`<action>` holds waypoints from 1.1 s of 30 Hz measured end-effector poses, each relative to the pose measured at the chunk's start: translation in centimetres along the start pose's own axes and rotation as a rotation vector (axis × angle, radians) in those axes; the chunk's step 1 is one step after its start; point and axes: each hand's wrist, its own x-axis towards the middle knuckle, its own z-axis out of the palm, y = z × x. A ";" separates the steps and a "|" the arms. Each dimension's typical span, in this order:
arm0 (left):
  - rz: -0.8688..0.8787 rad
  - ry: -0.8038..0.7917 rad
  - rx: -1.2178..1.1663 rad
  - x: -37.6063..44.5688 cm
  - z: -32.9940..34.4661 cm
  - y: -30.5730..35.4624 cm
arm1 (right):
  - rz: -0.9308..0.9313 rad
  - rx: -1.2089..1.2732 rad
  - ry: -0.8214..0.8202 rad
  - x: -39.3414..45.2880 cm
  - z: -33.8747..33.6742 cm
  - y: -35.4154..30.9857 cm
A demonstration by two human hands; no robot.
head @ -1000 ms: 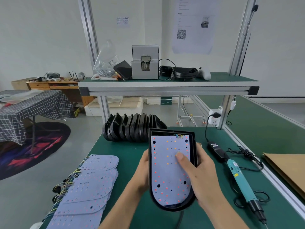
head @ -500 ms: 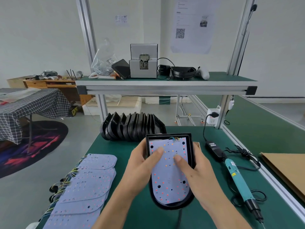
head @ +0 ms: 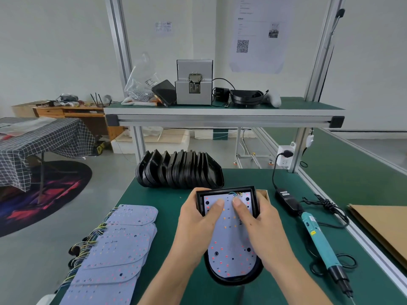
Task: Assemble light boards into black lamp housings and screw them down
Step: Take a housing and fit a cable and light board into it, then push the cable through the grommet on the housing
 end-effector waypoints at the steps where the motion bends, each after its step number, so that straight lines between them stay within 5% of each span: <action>1: -0.004 -0.002 0.002 -0.1 0.0 -0.1 | 0.007 0.000 -0.003 0.0 0.0 0.1; 17: 0.014 0.050 0.071 -0.7 0.1 0.1 | 0.068 -0.033 0.059 0.0 0.4 0.1; 23: -0.059 -0.295 -0.105 -0.6 -1.1 0.4 | 0.241 0.151 0.085 0.5 -0.9 -0.6; 28: 0.023 -0.287 0.096 0.4 -0.4 -0.2 | 0.460 0.350 -0.051 0.8 -1.8 -0.9; 33: 0.177 -0.234 0.351 1.6 -1.0 -1.0 | 0.461 0.494 -0.151 0.3 -2.2 -1.3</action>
